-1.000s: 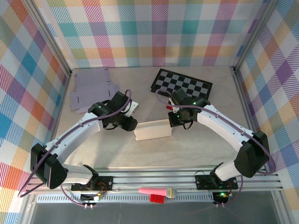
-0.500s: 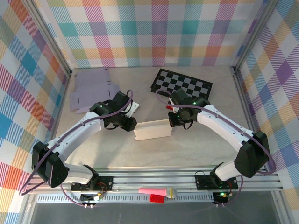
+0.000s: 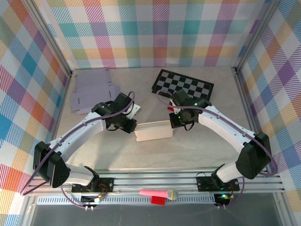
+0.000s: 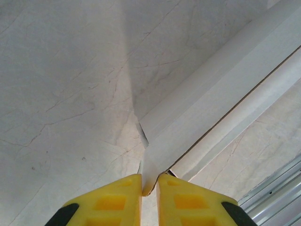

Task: Fold the paper box

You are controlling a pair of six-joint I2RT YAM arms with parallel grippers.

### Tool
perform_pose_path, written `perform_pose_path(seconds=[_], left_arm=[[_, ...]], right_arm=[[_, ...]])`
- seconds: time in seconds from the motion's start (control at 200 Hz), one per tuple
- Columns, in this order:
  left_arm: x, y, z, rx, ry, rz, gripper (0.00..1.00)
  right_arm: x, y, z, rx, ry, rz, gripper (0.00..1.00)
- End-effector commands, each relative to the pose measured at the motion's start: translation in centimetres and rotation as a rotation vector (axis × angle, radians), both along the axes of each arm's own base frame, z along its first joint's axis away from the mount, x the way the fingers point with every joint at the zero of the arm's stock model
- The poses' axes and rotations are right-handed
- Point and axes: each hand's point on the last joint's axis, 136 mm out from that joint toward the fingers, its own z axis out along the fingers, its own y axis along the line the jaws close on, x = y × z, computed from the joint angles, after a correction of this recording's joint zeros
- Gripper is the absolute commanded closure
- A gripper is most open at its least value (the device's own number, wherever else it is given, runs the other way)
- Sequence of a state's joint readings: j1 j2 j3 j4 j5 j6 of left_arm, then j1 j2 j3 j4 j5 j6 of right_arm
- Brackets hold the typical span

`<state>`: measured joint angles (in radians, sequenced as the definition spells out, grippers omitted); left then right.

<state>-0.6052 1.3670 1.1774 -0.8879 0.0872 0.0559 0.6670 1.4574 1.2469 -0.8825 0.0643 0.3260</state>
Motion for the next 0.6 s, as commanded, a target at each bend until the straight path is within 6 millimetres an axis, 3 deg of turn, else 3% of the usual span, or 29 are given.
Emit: perform_pose_path(seconds=[0.0,0.595], left_arm=[[0.2,0.5,0.0,0.018,0.004,0.006,0.87],[0.3,-0.7,0.5,-0.051,0.06,0.073,1.0]], right_arm=[[-0.2,0.2,-0.1,-0.005,0.024,-0.002,1.0],[0.0,0.2,-0.2,-0.007,0.018,-0.017,1.0]])
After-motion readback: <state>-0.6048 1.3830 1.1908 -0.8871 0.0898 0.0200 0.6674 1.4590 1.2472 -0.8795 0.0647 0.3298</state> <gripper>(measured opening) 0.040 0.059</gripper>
